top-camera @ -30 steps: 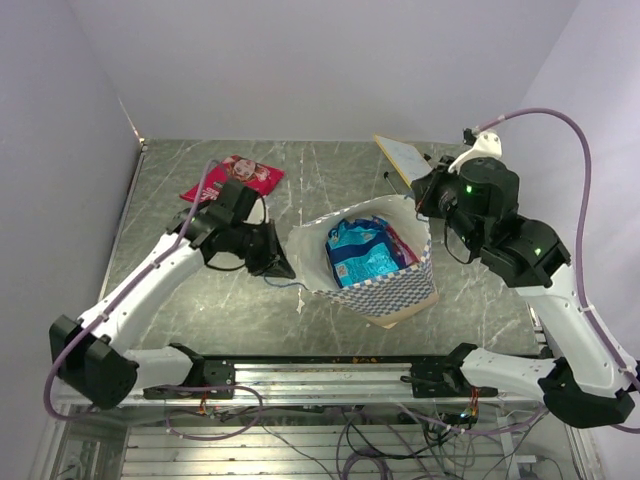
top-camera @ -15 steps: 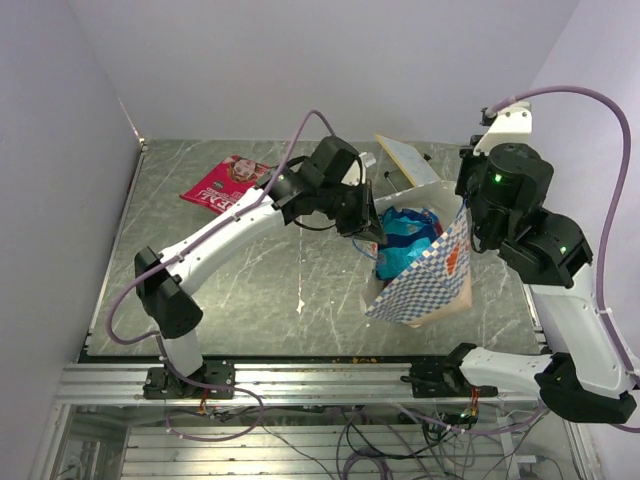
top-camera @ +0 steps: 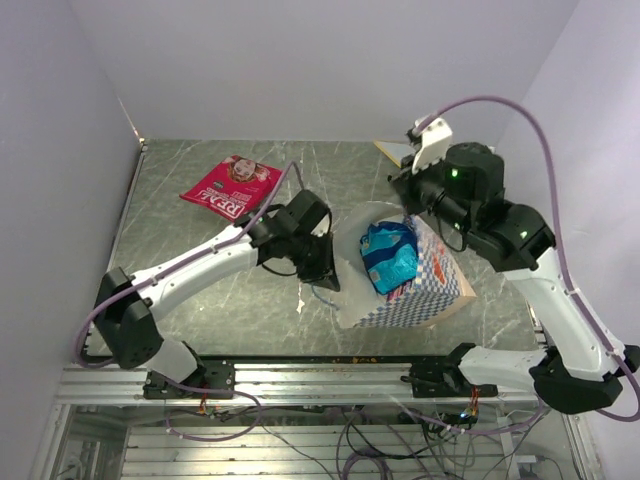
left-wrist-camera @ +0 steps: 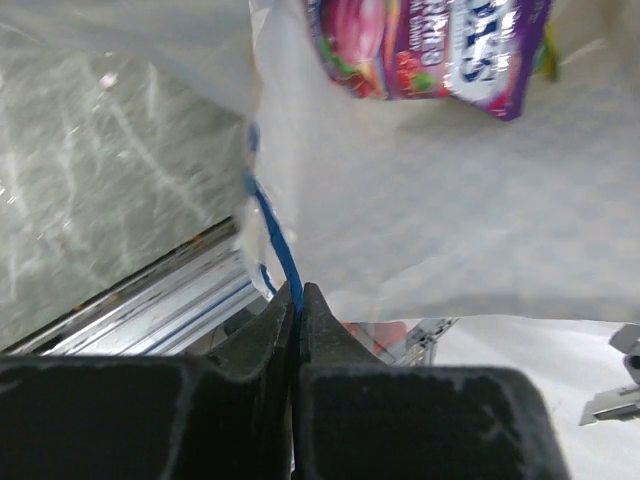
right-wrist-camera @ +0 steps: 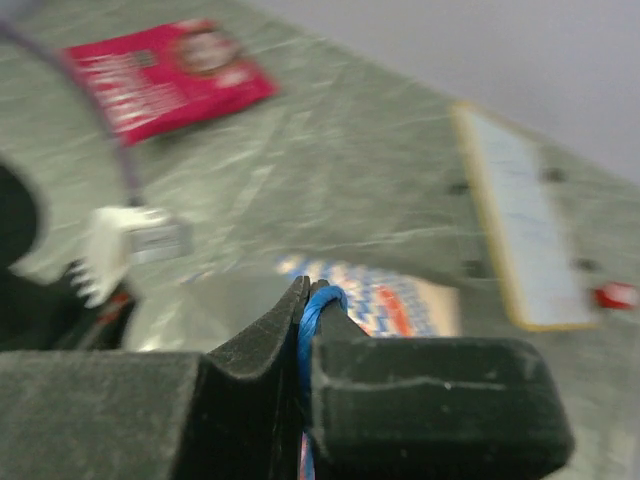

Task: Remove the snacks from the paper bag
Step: Adjust the paper bag at the center of the board.

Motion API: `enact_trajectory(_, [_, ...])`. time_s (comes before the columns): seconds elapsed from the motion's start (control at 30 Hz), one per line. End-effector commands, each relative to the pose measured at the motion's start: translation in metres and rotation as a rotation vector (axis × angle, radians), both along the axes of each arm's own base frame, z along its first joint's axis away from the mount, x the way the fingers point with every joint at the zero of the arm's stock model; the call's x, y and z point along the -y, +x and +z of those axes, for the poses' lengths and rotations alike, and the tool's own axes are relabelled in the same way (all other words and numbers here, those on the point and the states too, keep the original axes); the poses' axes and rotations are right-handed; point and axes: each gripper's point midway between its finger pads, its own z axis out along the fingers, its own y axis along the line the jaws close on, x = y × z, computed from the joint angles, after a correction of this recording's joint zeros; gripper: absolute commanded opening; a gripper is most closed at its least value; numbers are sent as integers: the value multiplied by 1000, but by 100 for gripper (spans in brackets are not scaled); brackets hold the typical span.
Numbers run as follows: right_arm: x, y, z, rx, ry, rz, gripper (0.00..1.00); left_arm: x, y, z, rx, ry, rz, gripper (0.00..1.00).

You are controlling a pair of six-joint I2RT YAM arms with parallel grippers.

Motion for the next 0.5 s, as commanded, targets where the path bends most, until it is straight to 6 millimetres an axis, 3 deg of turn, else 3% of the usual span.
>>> enact_trajectory(0.0, [-83, -47, -4, -153, 389, 377, 0, -23, -9, -4, 69, 6, -3, 13])
enact_trajectory(0.07, [-86, -53, -15, -228, 463, 349, 0, -26, -10, -1, 82, 3, -5, 14])
enact_trajectory(0.13, [-78, -55, -13, -243, 536, 284, 0, -30, -12, -2, 90, 10, -10, 14])
enact_trajectory(0.27, [-50, -54, 0, -224, 582, 130, 0, -32, -17, 1, 104, -10, -38, 15])
enact_trajectory(0.33, [-35, -54, -5, -250, 567, 46, 0, -32, -19, 6, 121, -28, -55, 17])
enact_trajectory(0.47, [-21, -59, -10, -275, 601, -39, 0, -38, -19, 15, 177, -19, -90, 32])
